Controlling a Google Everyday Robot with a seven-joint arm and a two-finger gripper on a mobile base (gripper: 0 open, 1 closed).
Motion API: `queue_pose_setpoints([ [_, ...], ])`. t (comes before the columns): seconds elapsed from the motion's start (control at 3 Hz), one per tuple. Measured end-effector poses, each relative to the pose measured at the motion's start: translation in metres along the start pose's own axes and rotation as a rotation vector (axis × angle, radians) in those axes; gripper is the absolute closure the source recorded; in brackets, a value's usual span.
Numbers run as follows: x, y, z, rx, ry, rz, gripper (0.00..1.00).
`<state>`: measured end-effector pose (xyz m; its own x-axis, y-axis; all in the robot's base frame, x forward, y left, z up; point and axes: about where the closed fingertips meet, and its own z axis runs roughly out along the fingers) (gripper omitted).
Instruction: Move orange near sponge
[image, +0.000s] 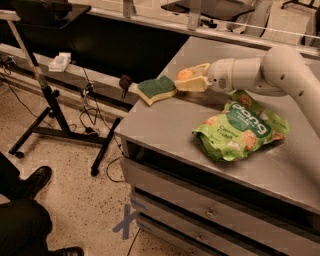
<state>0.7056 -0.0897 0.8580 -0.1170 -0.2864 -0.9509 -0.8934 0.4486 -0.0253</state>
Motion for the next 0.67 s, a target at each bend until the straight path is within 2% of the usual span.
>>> queue_pose_setpoints([
  [0.67,0.002,-0.0023,-0.0069,-0.019,0.016,-0.009,0.36],
])
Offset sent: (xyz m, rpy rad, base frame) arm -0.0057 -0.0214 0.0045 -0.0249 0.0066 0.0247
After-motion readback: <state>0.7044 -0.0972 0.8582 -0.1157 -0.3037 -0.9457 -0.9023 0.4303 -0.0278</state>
